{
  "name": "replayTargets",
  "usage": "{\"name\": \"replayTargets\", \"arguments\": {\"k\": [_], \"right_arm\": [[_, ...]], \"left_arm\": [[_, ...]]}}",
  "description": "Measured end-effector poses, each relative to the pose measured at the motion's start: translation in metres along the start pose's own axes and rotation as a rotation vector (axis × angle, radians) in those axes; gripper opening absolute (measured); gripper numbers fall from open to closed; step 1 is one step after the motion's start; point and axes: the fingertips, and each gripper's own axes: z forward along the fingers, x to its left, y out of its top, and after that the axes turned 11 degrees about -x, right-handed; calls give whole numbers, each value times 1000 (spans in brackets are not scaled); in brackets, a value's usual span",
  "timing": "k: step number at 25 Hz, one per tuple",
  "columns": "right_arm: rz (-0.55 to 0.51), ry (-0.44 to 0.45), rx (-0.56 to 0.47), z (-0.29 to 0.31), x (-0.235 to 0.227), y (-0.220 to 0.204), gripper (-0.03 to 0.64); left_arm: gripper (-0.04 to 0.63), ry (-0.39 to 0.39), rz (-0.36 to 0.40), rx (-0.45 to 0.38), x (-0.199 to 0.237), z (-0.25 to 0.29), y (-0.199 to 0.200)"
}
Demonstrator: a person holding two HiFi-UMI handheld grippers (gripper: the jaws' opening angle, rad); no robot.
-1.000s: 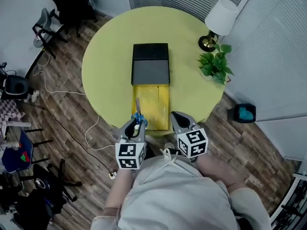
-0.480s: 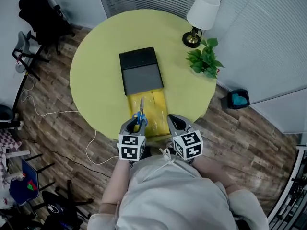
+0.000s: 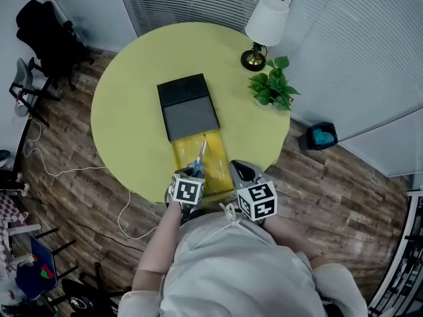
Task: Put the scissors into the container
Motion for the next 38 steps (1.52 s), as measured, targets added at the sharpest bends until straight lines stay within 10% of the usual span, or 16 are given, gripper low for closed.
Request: {"name": "replayTargets", "arguments": {"k": [9, 17, 32, 38], "right_arm": [[-1, -20, -5, -1, -8, 5, 1], [4, -33, 13, 0, -16, 3, 0], [22, -51, 19, -12, -19, -5, 1], [38, -35, 23, -14, -13, -10, 1]], "left_arm": [[87, 34, 10, 214, -4, 25, -37], [88, 53, 27, 214, 0, 30, -33], [189, -16, -68, 53, -8, 19, -18], [35, 99, -18, -82, 2, -10, 5]]}}
